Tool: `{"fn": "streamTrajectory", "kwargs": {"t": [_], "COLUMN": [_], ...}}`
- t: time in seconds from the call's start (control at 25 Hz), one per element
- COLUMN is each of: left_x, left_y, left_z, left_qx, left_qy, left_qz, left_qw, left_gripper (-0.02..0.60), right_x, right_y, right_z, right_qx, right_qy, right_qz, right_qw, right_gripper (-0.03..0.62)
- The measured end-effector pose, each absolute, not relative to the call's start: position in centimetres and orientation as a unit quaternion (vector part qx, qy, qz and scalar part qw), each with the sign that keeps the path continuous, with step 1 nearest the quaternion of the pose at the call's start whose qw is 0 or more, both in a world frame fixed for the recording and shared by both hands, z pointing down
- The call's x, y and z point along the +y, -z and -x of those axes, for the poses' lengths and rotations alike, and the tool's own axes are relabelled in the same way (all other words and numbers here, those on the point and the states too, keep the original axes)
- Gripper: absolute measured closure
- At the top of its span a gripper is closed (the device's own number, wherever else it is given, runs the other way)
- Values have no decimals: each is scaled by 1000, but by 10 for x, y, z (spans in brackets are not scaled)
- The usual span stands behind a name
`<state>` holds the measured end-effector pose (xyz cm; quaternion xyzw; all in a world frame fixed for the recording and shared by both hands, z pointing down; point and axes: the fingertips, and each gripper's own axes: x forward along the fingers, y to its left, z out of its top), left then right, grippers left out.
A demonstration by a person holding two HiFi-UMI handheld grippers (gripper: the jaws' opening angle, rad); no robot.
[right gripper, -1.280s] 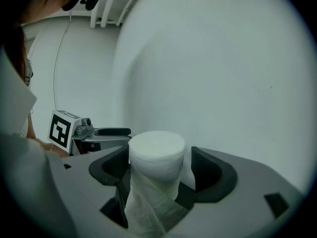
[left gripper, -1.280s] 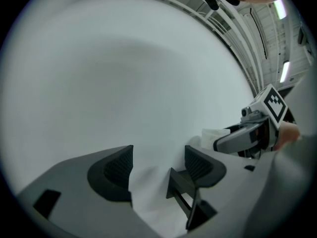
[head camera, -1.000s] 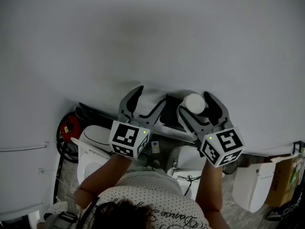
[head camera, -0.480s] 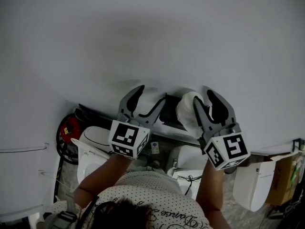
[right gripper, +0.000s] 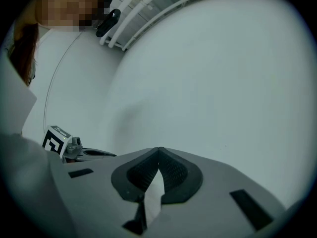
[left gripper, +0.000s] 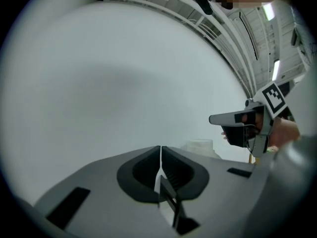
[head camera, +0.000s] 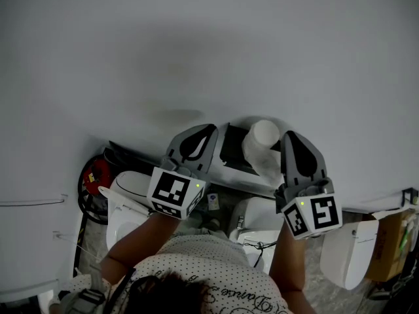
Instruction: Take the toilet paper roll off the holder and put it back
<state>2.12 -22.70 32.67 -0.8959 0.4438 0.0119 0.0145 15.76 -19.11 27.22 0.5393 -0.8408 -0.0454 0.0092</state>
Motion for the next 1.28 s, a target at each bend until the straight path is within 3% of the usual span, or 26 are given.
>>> {"fn": "streamTrajectory", "kwargs": {"t": [1.28], "left_x": [-204], "left_y": [-365], "left_z": [-31], "left_qx": [418], "left_qy": [12], "left_qz": [908], "left_qw": [1], "left_gripper": [577], "right_x": [-159], "right_y": [-336], "right_z": [-150], "right_qx": [-827], "right_qy": [18], "right_qz": [-562], "right_qw": [18], "right_gripper": [582]}}
